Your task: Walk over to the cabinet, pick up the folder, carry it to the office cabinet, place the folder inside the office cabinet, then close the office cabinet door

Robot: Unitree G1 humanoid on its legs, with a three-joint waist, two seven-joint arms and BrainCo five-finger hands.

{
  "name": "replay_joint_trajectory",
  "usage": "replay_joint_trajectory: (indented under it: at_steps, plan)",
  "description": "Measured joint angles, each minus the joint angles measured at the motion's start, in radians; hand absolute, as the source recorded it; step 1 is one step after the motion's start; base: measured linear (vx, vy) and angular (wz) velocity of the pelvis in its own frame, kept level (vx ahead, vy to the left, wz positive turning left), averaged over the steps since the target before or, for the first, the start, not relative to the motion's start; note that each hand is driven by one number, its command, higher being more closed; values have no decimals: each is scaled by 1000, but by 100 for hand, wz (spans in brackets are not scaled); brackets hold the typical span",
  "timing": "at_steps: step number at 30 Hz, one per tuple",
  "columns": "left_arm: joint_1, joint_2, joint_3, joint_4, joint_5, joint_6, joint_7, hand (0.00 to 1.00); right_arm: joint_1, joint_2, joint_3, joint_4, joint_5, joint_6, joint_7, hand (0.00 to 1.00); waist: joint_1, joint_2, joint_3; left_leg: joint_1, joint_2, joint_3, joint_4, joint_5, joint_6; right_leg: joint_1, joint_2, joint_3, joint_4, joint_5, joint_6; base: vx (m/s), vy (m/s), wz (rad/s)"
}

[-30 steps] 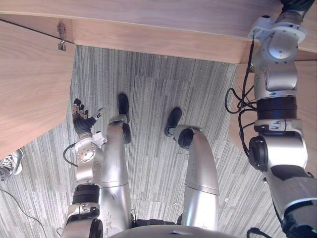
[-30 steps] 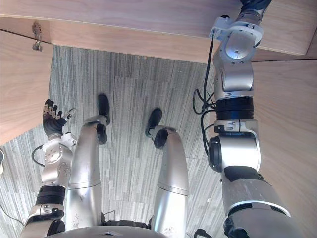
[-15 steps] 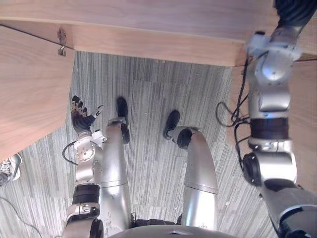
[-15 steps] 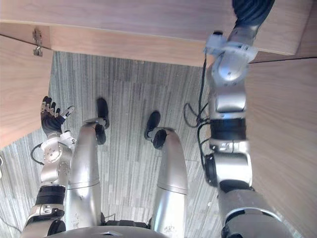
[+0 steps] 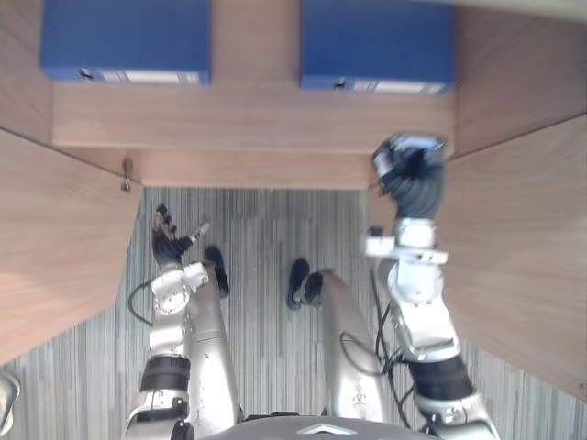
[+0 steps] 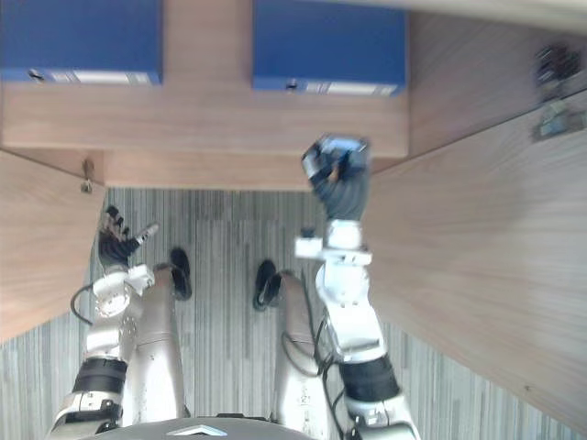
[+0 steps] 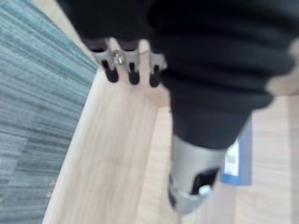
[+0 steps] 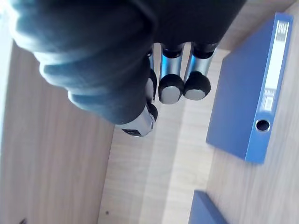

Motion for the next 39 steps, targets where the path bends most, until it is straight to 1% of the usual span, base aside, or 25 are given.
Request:
replay_joint_trajectory:
  at_steps: [1,2,4,5,7,8,9,10,12,13,15,16,17,19,20,21,22,26,33,36,37,39]
  plan:
    - [36,-9,-11,3,0,0,-10,0,62,18,27,3,5,-1,36,100,1,-2,-21,51,-1,12,-28,-3,5,55,1,2,-42,9,6,136,91,-3]
    - [49,-10,-17,9,0,0,-11,0,91,26,38,6,8,-1,53,100,2,-2,-28,79,-3,18,-44,-4,7,83,1,4,-63,14,9,171,119,-4]
    - [96,-11,-32,42,0,0,-26,0,176,59,60,81,7,-4,99,100,1,-11,-50,193,-10,46,-112,-4,8,194,1,11,-148,34,21,151,112,-6]
    - [106,-11,-33,51,0,0,-33,0,193,65,58,107,-1,-2,107,100,1,-12,-62,214,-12,50,-127,-3,9,215,1,12,-168,39,23,123,88,-4]
    - [146,-10,-50,92,23,0,-54,0,240,87,48,242,-4,7,124,100,0,-11,-102,303,-21,74,-191,0,13,301,1,17,-244,56,30,129,65,-6]
    - [150,-9,-60,105,28,0,-56,0,249,96,40,282,-5,9,131,100,-1,-10,-112,324,-22,79,-207,2,13,321,1,18,-263,62,31,131,49,-10]
    - [169,-4,-85,129,36,0,-62,0,262,110,25,359,-6,14,139,100,0,-11,-126,369,-29,93,-247,13,15,360,1,22,-302,75,34,121,33,-6]
    - [175,-1,-112,162,52,1,-75,0,269,123,5,437,-23,28,139,100,-2,-11,-142,412,-40,102,-297,29,15,397,-1,25,-347,92,37,113,23,-5]
    - [176,3,-140,196,61,1,-83,0,268,131,-16,515,-39,34,138,100,-4,-9,-157,447,-49,106,-348,48,16,428,-1,27,-393,111,40,93,10,-1]
    - [172,11,-163,259,75,2,-99,0,240,133,-55,673,-61,49,137,100,-15,-2,-179,504,-63,120,-444,89,13,482,2,27,-491,155,43,95,10,-5]
    - [166,13,-170,305,78,3,-106,0,204,131,-91,802,-79,62,136,100,-24,1,-185,552,-77,131,-522,124,12,521,5,33,-565,191,47,75,6,-12]
    - [157,16,-170,350,80,7,-117,0,173,131,-136,921,-79,77,132,100,-29,8,-189,599,-90,142,-596,160,13,560,8,42,-637,229,50,73,9,-18]
    - [151,19,-170,374,90,8,-119,0,161,129,-160,979,-78,84,128,0,-29,14,-193,625,-94,154,-636,178,13,583,11,48,-674,251,51,67,14,-20]
    - [145,28,-168,411,98,9,-120,0,148,124,-200,1054,-77,103,118,0,-36,24,-198,668,-108,161,-698,205,14,621,11,52,-733,280,55,49,23,-11]
    - [140,36,-164,442,98,14,-120,0,146,122,-239,1113,-73,117,106,0,-38,32,-206,715,-119,169,-760,233,16,659,11,53,-782,304,58,34,31,-7]
    - [138,40,-163,454,98,16,-120,0,147,122,-256,1136,-66,121,104,0,-38,33,-212,731,-124,175,-785,244,17,669,11,55,-799,312,60,14,37,-11]
    - [138,48,-156,475,98,20,-120,0,144,123,-293,1188,-48,132,99,0,-40,39,-226,769,-134,182,-841,272,18,695,12,59,-836,331,61,-1,32,-10]
    - [130,52,-144,549,98,28,-120,0,141,122,-370,1293,12,160,93,0,-49,51,-263,845,-157,182,-968,330,21,742,12,59,-900,359,65,-30,37,-1]
    - [139,51,-144,634,116,47,-120,0,148,125,-425,1341,59,184,93,0,-51,44,-279,856,-182,176,-979,328,19,765,-2,73,-939,367,73,-52,50,3]
    - [144,51,-143,662,118,51,-120,0,149,130,-456,1354,64,188,94,0,-58,43,-290,857,-195,153,-980,323,27,780,-11,72,-951,364,77,-3,61,15]
    - [151,51,-142,668,137,53,-120,0,145,130,-459,1376,72,190,94,0,-58,39,-298,862,-203,150,-980,320,30,787,-15,75,-952,362,81,23,53,14]
    - [163,51,-142,672,138,53,-120,0,144,132,-463,1383,79,200,94,0,-56,36,-302,875,-210,148,-980,316,35,803,-20,76,-955,359,84,39,52,8]
